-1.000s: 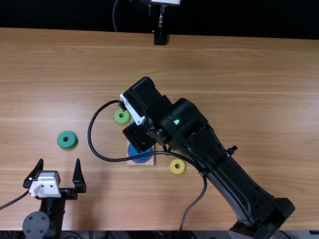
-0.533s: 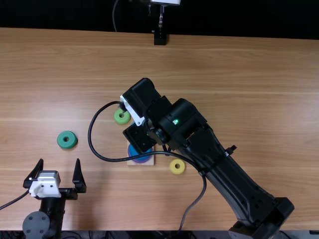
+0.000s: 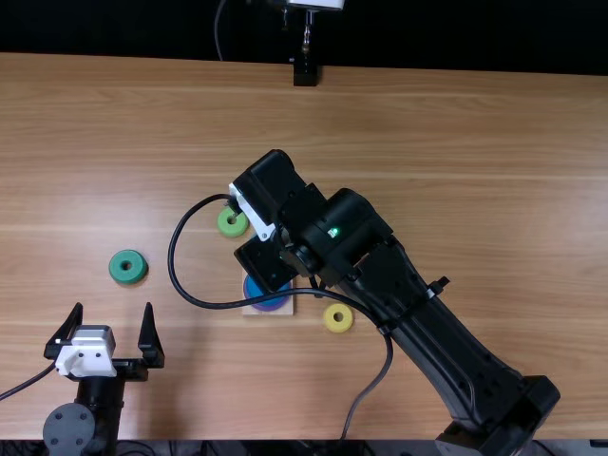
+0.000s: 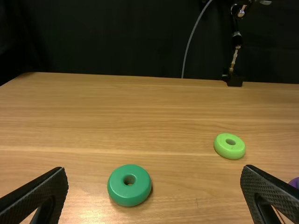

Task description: Build the Hanoi tower: stack the rings onto the peg from bottom to top in this color order: purple, dark blue, light blue, dark green, light green, yellow, orange.

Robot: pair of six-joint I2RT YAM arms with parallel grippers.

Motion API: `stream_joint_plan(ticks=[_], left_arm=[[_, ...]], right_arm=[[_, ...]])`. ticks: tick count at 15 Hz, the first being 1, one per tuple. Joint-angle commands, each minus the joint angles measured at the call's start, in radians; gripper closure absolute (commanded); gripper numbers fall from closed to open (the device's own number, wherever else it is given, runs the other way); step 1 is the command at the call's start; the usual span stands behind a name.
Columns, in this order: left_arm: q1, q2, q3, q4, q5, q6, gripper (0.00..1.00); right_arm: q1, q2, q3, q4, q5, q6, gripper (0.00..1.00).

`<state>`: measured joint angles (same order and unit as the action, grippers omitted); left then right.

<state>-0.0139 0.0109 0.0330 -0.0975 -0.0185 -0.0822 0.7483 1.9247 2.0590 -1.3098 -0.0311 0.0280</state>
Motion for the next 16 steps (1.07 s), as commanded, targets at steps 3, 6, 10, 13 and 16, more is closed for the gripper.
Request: stream_joint_plan(ticks=[3, 6, 10, 13, 16], left_arm=[[-0.004, -0.011, -0.033, -0.002, -0.002, 0.005, 0.0], [-0.006, -0.011, -0.033, -0.002, 0.0, 0.005, 0.0], [-0.004, -0.011, -0.033, -0.002, -0.002, 0.005, 0.0], [-0.004, -0.011, -0.033, -0.002, -0.002, 0.005, 0.0], [-0.006, -0.011, -0.033, -0.002, -0.002, 0.005, 0.0]], right_arm=[[0.01, -0.03, -0.007, 0.005, -0.002, 0.007, 1.0], [0.017, -0.03, -0.007, 0.005, -0.002, 0.009, 1.0], [0.022, -0.027, -0.003, 0.005, -0.002, 0.011, 1.0], [0.02, -0.026, -0.007, 0.005, -0.002, 0.009, 1.0], [0.02, -0.007, -0.008, 0.005, -0.002, 0.011, 1.0]])
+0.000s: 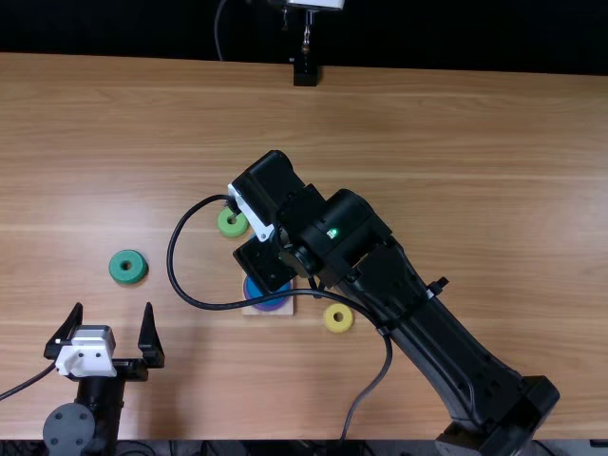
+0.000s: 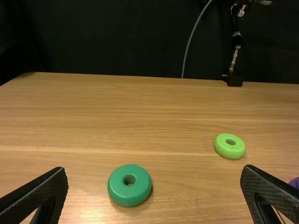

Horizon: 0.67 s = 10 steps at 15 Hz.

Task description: Build the Hanoi tower: stack the rings onto the peg from bottom to top in this color order: purple, dark blue, light blue, dark green, light green, yellow, orange.

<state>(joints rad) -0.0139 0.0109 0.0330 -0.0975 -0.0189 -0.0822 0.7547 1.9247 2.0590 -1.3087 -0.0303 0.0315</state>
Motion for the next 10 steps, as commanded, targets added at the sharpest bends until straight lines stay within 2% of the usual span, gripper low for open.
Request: stream_joint_plan(ticks=[1, 10], left_arm=[[-0.004, -0.011, -0.033, -0.002, 0.0, 0.005, 0.0], [-0.004, -0.011, -0.033, -0.002, 0.0, 0.005, 0.0]], right_arm=[[0.014, 0.008, -0.008, 0.004, -0.003, 0.007, 1.0], [0.015, 0.034, -0.014, 0.002, -0.003, 0.007, 1.0]])
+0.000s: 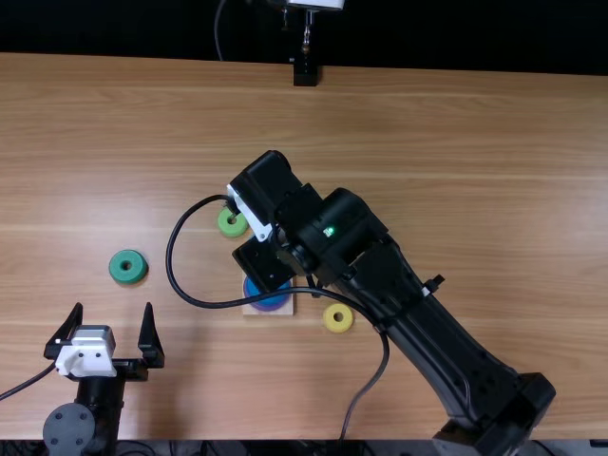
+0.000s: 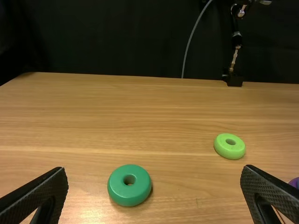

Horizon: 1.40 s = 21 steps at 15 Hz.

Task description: Build the Hanoi tower: stack the rings onto the peg from bottom to top in this color order: purple, dark blue, light blue, dark green, light green, yellow, orange.

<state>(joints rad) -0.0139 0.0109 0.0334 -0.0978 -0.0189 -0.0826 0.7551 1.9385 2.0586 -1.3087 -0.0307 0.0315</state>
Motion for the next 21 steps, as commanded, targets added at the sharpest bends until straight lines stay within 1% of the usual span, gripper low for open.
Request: stream_joint_plan(ticks=[1, 8, 9, 10, 11, 18, 21], left_arm=[[-0.006, -0.011, -0.033, -0.002, 0.0, 0.005, 0.0], [-0.004, -0.011, -0.033, -0.002, -0.001, 0.005, 0.0], [-0.004, -0.011, -0.033, -0.002, -0.001, 0.005, 0.0], [-0.004, -0.011, -0.033, -0.002, 0.0, 0.003, 0.0], [-0.004, -0.011, -0.033, -0.002, -0.001, 0.005, 0.0], [-0.004, -0.011, -0.033, -0.002, 0.0, 0.005, 0.0], [-0.004, -0.011, -0.033, -0.002, -0.001, 0.005, 0.0]], right_arm=[[0.013, 0.023, -0.012, 0.002, -0.002, 0.007, 1.0], [0.013, 0.025, -0.025, 0.004, -0.002, 0.005, 1.0], [0.015, 0.025, -0.023, 0.004, -0.001, 0.005, 0.74], [0.015, 0.025, -0.023, 0.004, 0.003, 0.004, 0.3], [0.015, 0.025, -0.026, 0.002, 0.007, 0.0, 0.0], [0.012, 0.022, -0.012, 0.019, 0.005, 0.005, 0.0], [0.004, 0.017, -0.014, 0.098, 0.005, 0.005, 0.0]])
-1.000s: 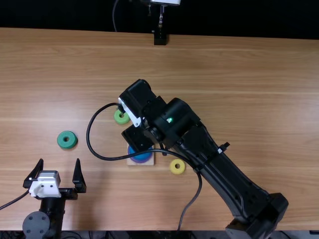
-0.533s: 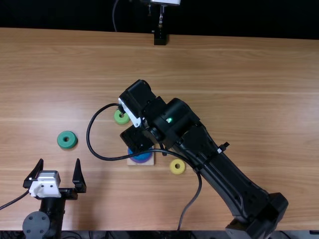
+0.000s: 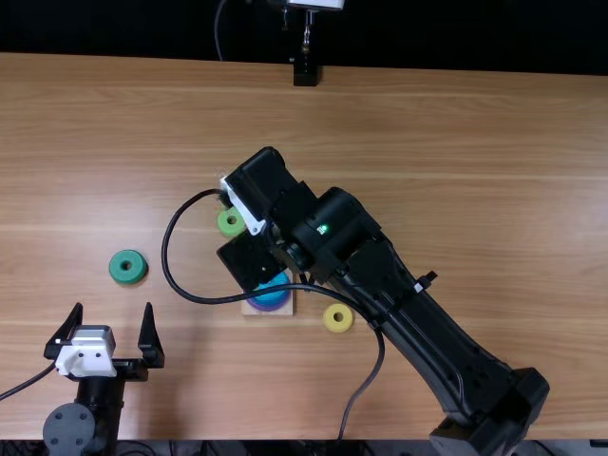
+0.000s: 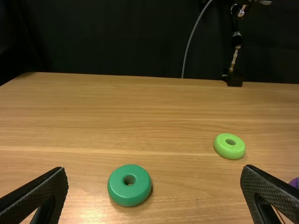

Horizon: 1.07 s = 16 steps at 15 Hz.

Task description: Build the Hanoi tower: stack the rings onto the peg from bottom to top in this color order: purple, dark blue, light blue, dark green, light green, yellow, orange.

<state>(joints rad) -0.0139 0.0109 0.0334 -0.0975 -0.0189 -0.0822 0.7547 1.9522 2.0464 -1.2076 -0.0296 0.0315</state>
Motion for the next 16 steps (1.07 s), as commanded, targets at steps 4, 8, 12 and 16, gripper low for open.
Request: stream_joint_plan(ticks=[4, 8, 12, 16], left_arm=[[-0.004, -0.011, -0.033, -0.002, 0.0, 0.005, 0.0], [-0.004, -0.011, -0.033, -0.002, 0.0, 0.005, 0.0], [-0.004, -0.011, -0.033, -0.002, -0.001, 0.005, 0.0], [-0.004, -0.011, -0.033, -0.002, -0.001, 0.005, 0.0]], right_arm=[[-0.008, -0.004, -0.015, 0.131, 0.011, 0.004, 0.0], [-0.144, -0.194, -0.203, 0.345, 0.007, 0.007, 0.0], [-0.348, -0.512, -0.443, 0.538, 0.007, -0.013, 0.0], [-0.566, -0.771, -0.744, 0.789, 0.0, -0.011, 0.0]])
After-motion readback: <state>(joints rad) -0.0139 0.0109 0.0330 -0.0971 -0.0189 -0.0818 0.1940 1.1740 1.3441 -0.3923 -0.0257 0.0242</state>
